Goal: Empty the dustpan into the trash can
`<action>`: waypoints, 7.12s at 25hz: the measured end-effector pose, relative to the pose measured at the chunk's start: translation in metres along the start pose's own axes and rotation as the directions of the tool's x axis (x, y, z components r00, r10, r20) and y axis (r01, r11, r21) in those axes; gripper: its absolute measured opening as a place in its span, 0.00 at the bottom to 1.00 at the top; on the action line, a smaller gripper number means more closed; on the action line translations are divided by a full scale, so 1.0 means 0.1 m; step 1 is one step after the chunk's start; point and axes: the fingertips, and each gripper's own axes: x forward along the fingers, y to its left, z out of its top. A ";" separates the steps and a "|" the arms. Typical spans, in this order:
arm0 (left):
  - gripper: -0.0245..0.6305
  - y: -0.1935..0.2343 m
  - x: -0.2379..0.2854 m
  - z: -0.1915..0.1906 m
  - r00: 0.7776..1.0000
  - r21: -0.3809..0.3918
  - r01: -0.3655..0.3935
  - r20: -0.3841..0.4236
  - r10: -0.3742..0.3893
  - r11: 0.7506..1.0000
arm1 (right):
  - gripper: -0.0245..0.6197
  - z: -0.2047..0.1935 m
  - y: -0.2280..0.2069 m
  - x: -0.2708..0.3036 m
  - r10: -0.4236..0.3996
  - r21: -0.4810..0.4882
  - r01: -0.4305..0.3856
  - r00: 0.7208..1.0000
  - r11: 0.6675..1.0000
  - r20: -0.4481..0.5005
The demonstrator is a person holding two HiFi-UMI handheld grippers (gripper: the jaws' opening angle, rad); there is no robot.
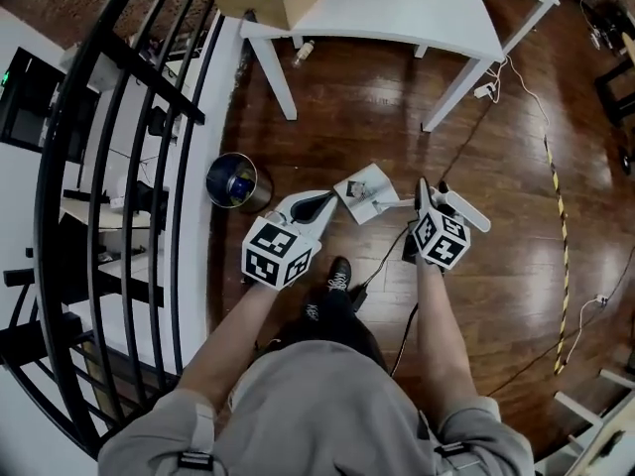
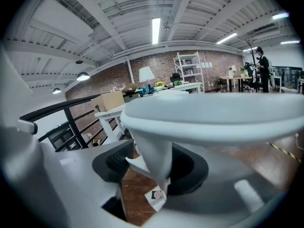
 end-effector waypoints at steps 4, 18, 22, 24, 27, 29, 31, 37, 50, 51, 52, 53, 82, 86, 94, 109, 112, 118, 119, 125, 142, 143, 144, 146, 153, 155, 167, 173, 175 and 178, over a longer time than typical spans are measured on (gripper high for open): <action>0.04 0.14 -0.09 0.07 0.999 -0.023 -0.049 0.021 0.050 0.999 | 0.35 0.40 0.24 -0.01 0.093 -0.052 -0.090 0.994 0.995 0.061; 0.04 0.89 -1.26 0.24 0.928 -0.086 -0.348 0.109 0.356 0.934 | 0.35 2.19 2.46 -0.74 0.610 -0.275 -0.551 0.759 0.788 0.226; 0.04 1.14 -1.67 0.29 0.894 -0.102 -0.415 0.137 0.426 0.904 | 0.35 2.49 3.16 -0.92 0.702 -0.321 -0.628 0.673 0.709 0.234; 0.04 1.27 -1.86 0.31 0.882 -0.106 -0.436 0.147 0.448 0.894 | 0.35 2.61 3.50 -0.97 0.732 -0.342 -0.650 0.637 0.679 0.242; 0.04 1.50 -2.11 0.36 0.866 -0.112 -0.459 0.166 0.472 0.881 | 0.35 2.73 3.98 -0.99 0.759 -0.365 -0.667 0.596 0.649 0.260; 0.04 1.64 -2.26 0.40 0.859 -0.115 -0.467 0.178 0.480 0.877 | 0.35 2.74 4.24 -0.97 0.769 -0.378 -0.671 0.583 0.638 0.261; 0.04 1.80 -2.41 0.42 0.852 -0.121 -0.474 0.188 0.489 0.872 | 0.35 2.71 4.46 -0.90 0.770 -0.388 -0.668 0.584 0.635 0.255; 0.04 2.28 -2.80 0.33 0.837 -0.157 -0.486 0.199 0.510 0.860 | 0.35 2.41 5.01 -0.60 0.761 -0.405 -0.654 0.617 0.639 0.202; 0.04 2.81 -3.13 0.00 0.864 -0.227 -0.414 0.206 0.459 0.881 | 0.35 1.97 6.13 -0.33 0.744 -0.497 -0.596 0.647 0.630 0.166; 0.04 2.84 -3.18 -0.02 0.861 -0.234 -0.416 0.209 0.463 0.879 | 0.35 1.96 6.23 -0.33 0.744 -0.504 -0.593 0.647 0.628 0.165; 0.04 2.87 -3.23 -0.03 0.858 -0.242 -0.418 0.212 0.468 0.876 | 0.35 1.95 6.33 -0.32 0.745 -0.511 -0.591 0.646 0.624 0.163; 0.04 2.90 -3.27 -0.04 0.854 -0.249 -0.421 0.215 0.474 0.872 | 0.35 1.93 6.44 -0.30 0.748 -0.519 -0.589 0.645 0.619 0.160; 0.04 3.50 -4.40 -0.26 0.616 -0.450 -0.625 0.217 0.757 0.638 | 0.35 1.00 9.10 0.10 0.837 -0.679 -0.660 0.533 0.322 -0.121; 0.04 3.52 -4.46 -0.34 0.607 -0.460 -0.632 0.206 0.767 0.624 | 0.35 0.97 9.15 0.09 0.843 -0.680 -0.664 0.524 0.312 -0.125; 0.04 3.45 -4.34 -0.28 0.661 -0.428 -0.595 0.222 0.717 0.681 | 0.35 1.16 8.87 0.05 0.840 -0.658 -0.668 0.534 0.348 -0.098; 0.04 2.90 -3.15 0.23 0.873 -0.226 -0.346 0.278 0.401 0.911 | 0.35 2.16 6.38 0.34 0.628 -0.435 -0.530 0.770 0.728 0.114; 0.04 2.80 -2.85 0.29 0.897 -0.197 -0.302 0.272 0.347 0.933 | 0.35 2.26 5.91 0.38 0.599 -0.388 -0.512 0.789 0.766 0.140; 0.04 2.65 -2.47 0.50 0.930 -0.150 -0.241 0.246 0.273 0.959 | 0.35 2.45 5.43 0.22 0.608 -0.322 -0.539 0.776 0.778 0.168; 0.04 2.63 -2.38 0.55 0.934 -0.143 -0.234 0.243 0.263 0.962 | 0.35 2.52 5.34 0.19 0.615 -0.319 -0.547 0.768 0.774 0.177; 0.04 2.41 -1.83 0.83 0.949 -0.114 -0.200 0.225 0.222 0.973 | 0.35 3.01 4.71 0.11 0.619 -0.318 -0.544 0.750 0.777 0.231; 0.04 2.35 -0.76 0.67 0.967 -0.202 -0.234 0.056 0.250 0.951 | 0.35 2.29 3.13 1.76 0.503 -0.292 -0.450 0.852 0.844 0.143; 0.04 2.39 -0.68 0.67 0.964 -0.207 -0.246 0.045 0.260 0.947 | 0.35 2.20 3.07 1.87 0.502 -0.289 -0.453 0.855 0.844 0.128; 0.04 2.43 -0.59 0.67 0.962 -0.211 -0.255 0.037 0.269 0.944 | 0.35 2.11 3.03 1.97 0.504 -0.288 -0.457 0.857 0.841 0.111; 0.04 2.46 -0.43 0.67 0.961 -0.218 -0.264 0.021 0.275 0.939 | 0.35 1.91 2.98 2.16 0.507 -0.289 -0.468 0.859 0.835 0.073; 0.04 2.48 -0.14 0.53 0.960 -0.245 -0.278 -0.030 0.280 0.929 | 0.35 1.29 2.81 2.62 0.480 -0.266 -0.464 0.877 0.845 -0.004; 0.04 2.48 -0.12 0.47 0.958 -0.258 -0.284 -0.040 0.283 0.923 | 0.35 1.13 2.77 2.70 0.482 -0.267 -0.472 0.876 0.840 -0.032; 0.04 2.41 -0.06 0.36 0.963 -0.285 -0.268 -0.061 0.262 0.920 | 0.35 0.74 2.40 2.63 0.407 -0.205 -0.411 0.911 0.888 -0.064; 0.04 2.35 -0.14 0.33 0.969 -0.284 -0.245 -0.050 0.241 0.927 | 0.35 0.53 2.20 2.45 0.359 -0.177 -0.369 0.930 0.913 -0.082; 0.04 2.34 -0.19 0.30 0.970 -0.285 -0.243 -0.047 0.240 0.927 | 0.35 0.49 2.21 2.39 0.356 -0.189 -0.367 0.930 0.911 -0.087; 0.04 2.32 -0.29 0.28 0.969 -0.285 -0.243 -0.041 0.242 0.927 | 0.38 0.42 2.25 2.30 0.354 -0.179 -0.366 0.930 0.913 -0.099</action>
